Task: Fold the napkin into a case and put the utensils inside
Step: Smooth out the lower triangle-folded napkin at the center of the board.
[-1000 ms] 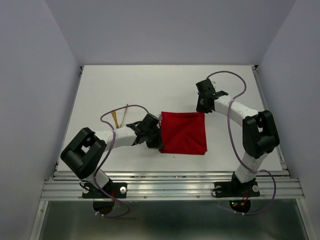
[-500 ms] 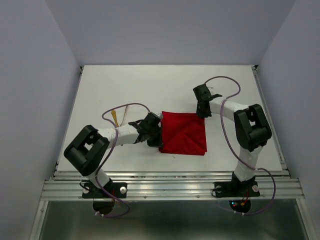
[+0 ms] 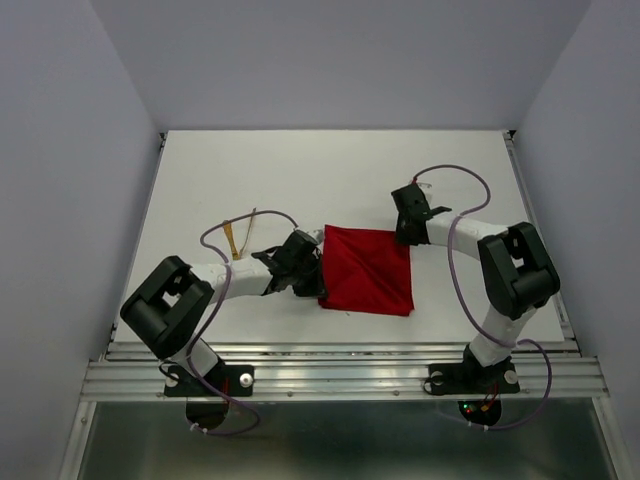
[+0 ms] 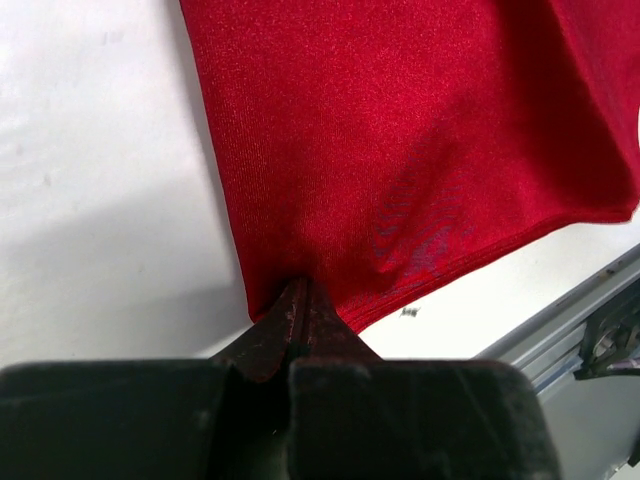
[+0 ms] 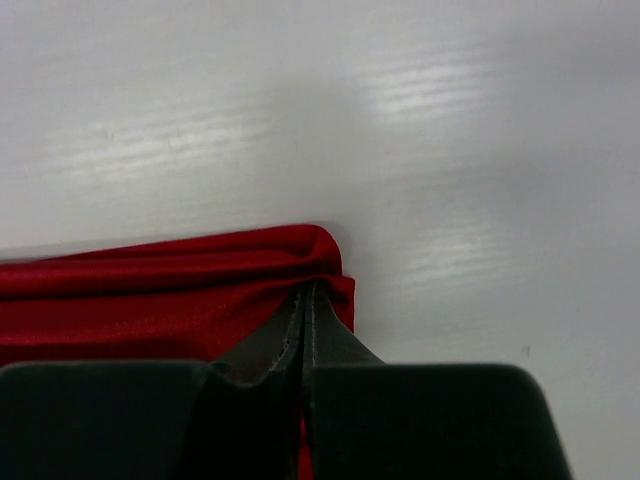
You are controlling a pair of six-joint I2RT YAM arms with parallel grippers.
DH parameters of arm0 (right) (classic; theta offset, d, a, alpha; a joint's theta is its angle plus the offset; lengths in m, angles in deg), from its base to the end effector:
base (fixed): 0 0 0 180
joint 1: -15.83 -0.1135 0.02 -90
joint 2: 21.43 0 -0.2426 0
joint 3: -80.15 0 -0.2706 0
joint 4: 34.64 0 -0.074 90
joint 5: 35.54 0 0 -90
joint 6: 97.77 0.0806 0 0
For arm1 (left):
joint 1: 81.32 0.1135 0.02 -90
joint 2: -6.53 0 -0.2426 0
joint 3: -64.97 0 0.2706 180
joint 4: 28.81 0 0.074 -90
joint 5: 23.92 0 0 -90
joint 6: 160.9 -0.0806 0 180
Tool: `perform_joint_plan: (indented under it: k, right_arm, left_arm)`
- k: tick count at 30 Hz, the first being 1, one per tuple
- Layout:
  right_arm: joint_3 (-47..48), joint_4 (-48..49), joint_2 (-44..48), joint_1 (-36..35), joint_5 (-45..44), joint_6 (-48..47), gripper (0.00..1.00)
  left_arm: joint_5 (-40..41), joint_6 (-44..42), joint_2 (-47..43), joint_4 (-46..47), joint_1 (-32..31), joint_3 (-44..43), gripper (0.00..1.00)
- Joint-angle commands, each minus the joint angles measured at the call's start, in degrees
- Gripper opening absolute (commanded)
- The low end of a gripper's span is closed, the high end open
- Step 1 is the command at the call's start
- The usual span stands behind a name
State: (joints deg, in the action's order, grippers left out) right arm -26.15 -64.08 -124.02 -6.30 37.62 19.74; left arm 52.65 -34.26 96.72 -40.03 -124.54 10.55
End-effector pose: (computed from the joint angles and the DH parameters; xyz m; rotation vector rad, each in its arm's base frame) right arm 0.3693 0.1250 0.0909 0.2240 2.5133 -0.0386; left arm 0.2381 -0.2494 0.0865 0.2665 2.5589 -0.8820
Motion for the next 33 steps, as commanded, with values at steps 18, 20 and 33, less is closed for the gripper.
perform_joint_plan:
  k: [18, 20, 33]
  right_arm:
    - [-2.17, -13.88, 15.67, -2.57, -1.79, 2.91, 0.2]
    - [-1.82, -13.53, 15.05, -1.86, -1.62, 2.21, 0.2]
    - [-3.39, -9.22, 8.19, 8.07, 4.62, -0.08, 0.17]
  left_arm:
    - [8.77, -4.65, -12.06, -21.8, -1.34, -11.82, 0.0]
    - [8.51, -5.0, -10.22, -21.71, -1.34, -14.54, 0.0]
    - [12.73, -4.3, -2.66, -24.35, -6.34, -24.05, 0.06]
